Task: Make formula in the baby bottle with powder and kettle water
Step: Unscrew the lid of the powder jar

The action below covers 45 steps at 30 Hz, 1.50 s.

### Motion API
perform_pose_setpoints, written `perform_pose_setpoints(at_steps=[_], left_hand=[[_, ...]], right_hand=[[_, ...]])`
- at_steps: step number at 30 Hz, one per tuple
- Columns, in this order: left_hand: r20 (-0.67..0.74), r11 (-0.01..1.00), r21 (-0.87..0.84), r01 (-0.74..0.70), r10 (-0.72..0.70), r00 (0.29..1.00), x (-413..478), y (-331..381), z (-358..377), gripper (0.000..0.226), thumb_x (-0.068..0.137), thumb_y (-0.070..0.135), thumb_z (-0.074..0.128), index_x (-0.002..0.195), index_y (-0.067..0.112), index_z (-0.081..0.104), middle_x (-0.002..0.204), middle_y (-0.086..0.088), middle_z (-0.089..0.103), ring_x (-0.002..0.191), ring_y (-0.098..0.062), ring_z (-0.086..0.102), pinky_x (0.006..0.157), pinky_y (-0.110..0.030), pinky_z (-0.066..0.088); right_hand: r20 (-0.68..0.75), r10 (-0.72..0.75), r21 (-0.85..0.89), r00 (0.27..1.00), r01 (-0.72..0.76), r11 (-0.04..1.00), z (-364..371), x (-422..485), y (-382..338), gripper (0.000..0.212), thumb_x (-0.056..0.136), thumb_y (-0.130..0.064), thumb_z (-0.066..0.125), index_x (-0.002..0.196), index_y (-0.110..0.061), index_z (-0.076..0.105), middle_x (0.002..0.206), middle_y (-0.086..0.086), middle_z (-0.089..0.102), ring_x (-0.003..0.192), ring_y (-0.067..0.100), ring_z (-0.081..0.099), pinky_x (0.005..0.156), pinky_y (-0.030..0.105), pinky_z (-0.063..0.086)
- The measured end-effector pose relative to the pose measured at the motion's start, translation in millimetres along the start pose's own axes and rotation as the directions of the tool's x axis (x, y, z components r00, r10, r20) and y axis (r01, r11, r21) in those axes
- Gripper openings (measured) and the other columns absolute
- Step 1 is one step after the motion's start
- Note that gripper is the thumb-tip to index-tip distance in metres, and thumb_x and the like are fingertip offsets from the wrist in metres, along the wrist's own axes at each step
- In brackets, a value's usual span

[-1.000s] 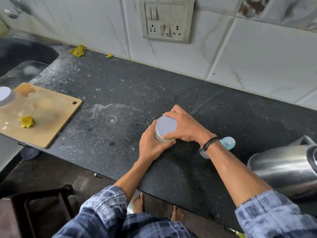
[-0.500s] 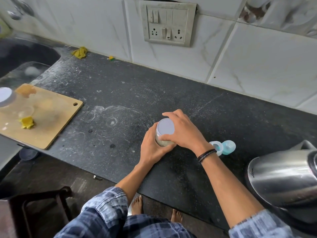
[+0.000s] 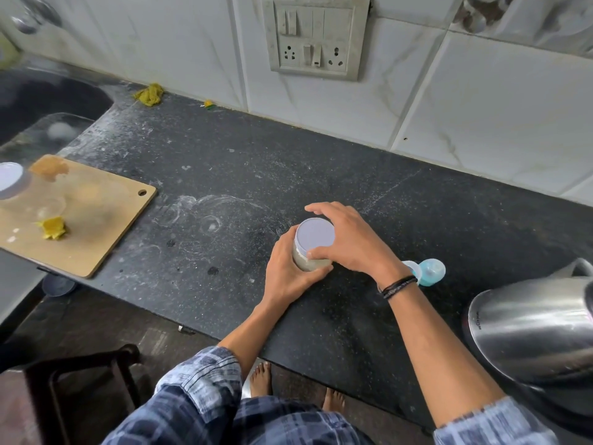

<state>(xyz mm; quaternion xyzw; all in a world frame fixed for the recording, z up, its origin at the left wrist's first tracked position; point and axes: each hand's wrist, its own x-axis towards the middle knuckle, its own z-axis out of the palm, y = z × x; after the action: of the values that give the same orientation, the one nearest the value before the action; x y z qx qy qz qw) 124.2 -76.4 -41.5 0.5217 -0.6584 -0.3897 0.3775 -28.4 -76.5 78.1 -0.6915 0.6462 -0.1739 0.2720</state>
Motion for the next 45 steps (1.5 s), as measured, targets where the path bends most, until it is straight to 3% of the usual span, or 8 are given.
perform_pose_setpoints(at_steps=[5, 12, 20, 24, 28, 33, 40, 45], left_hand=[[-0.002, 1.000, -0.006, -0.019, 0.018, 1.000, 2, 1, 1, 0.088, 0.066, 0.044, 0.092, 0.140, 0.036, 0.045, 0.132, 0.023, 0.054, 0.125, -0.003, 0.051, 0.101, -0.026, 0.044], [-0.010, 1.000, 0.005, -0.021, 0.021, 1.000, 2, 1, 1, 0.089, 0.065, 0.043, 0.093, 0.140, 0.035, 0.046, 0.133, 0.021, 0.053, 0.126, -0.001, 0.049, 0.102, -0.025, 0.042], [-0.001, 1.000, 0.021, 0.008, -0.008, 1.000, 2, -3, 2, 0.094, 0.064, 0.043, 0.093, 0.143, 0.030, 0.045, 0.136, 0.017, 0.053, 0.124, 0.009, 0.046, 0.097, -0.005, 0.032], [0.003, 1.000, 0.026, 0.004, -0.004, 1.000, 2, -4, 4, 0.093, 0.065, 0.038, 0.093, 0.144, 0.029, 0.045, 0.135, 0.016, 0.054, 0.125, 0.002, 0.048, 0.100, -0.014, 0.036], [-0.005, 0.999, 0.036, 0.000, 0.000, 1.000, 3, -6, 4, 0.092, 0.065, 0.038, 0.093, 0.144, 0.029, 0.045, 0.135, 0.015, 0.054, 0.125, -0.003, 0.050, 0.102, -0.025, 0.042], [-0.014, 0.999, 0.036, -0.021, 0.022, 1.000, 3, -6, 5, 0.088, 0.065, 0.039, 0.094, 0.139, 0.031, 0.047, 0.130, 0.016, 0.055, 0.124, -0.006, 0.052, 0.101, -0.034, 0.047], [-0.028, 0.999, 0.040, -0.029, 0.030, 0.999, 2, -3, 4, 0.085, 0.066, 0.038, 0.093, 0.137, 0.032, 0.048, 0.131, 0.016, 0.056, 0.123, -0.001, 0.051, 0.101, -0.024, 0.044], [-0.022, 0.999, 0.033, -0.022, 0.022, 0.999, 1, 1, 3, 0.087, 0.065, 0.045, 0.091, 0.139, 0.037, 0.045, 0.131, 0.021, 0.053, 0.123, 0.005, 0.048, 0.100, -0.011, 0.036]], right_hand=[[-0.041, -0.003, -0.032, 0.999, 0.002, 0.999, 2, 0, -3, 0.071, 0.082, -0.029, 0.082, 0.145, -0.031, 0.050, 0.131, -0.008, 0.056, 0.126, 0.015, 0.044, 0.104, 0.030, 0.040], [0.008, 0.001, -0.013, 1.000, -0.001, 1.000, -6, 2, -2, 0.076, 0.079, -0.022, 0.083, 0.146, -0.031, 0.048, 0.139, -0.011, 0.057, 0.133, 0.013, 0.038, 0.099, 0.022, 0.033], [0.085, -0.055, 0.001, 0.995, 0.055, 0.998, 7, -2, -5, 0.075, 0.081, -0.017, 0.080, 0.148, -0.029, 0.049, 0.146, -0.013, 0.051, 0.143, 0.011, 0.030, 0.110, 0.019, 0.027], [0.078, -0.068, -0.004, 0.995, 0.068, 0.998, 7, -3, -6, 0.073, 0.082, -0.021, 0.080, 0.147, -0.029, 0.049, 0.148, -0.012, 0.050, 0.147, 0.009, 0.026, 0.114, 0.019, 0.023], [0.057, -0.068, 0.031, 0.996, 0.066, 0.997, 10, -4, -5, 0.069, 0.083, -0.019, 0.079, 0.146, -0.029, 0.052, 0.146, -0.013, 0.051, 0.148, 0.006, 0.025, 0.107, 0.013, 0.019], [0.073, -0.094, 0.072, 0.993, 0.088, 0.994, 12, -8, -1, 0.063, 0.084, -0.019, 0.077, 0.142, -0.033, 0.055, 0.144, -0.019, 0.052, 0.149, 0.000, 0.021, 0.111, 0.018, 0.022], [0.005, -0.119, 0.090, 0.993, 0.118, 0.989, 18, -12, 5, 0.055, 0.084, -0.015, 0.074, 0.135, -0.032, 0.062, 0.138, -0.016, 0.056, 0.137, 0.006, 0.039, 0.114, 0.022, 0.031], [-0.168, -0.014, 0.044, 0.986, 0.022, 0.999, 21, -7, 5, 0.058, 0.084, -0.034, 0.082, 0.137, -0.023, 0.061, 0.134, -0.006, 0.054, 0.126, 0.017, 0.050, 0.107, 0.031, 0.042]])
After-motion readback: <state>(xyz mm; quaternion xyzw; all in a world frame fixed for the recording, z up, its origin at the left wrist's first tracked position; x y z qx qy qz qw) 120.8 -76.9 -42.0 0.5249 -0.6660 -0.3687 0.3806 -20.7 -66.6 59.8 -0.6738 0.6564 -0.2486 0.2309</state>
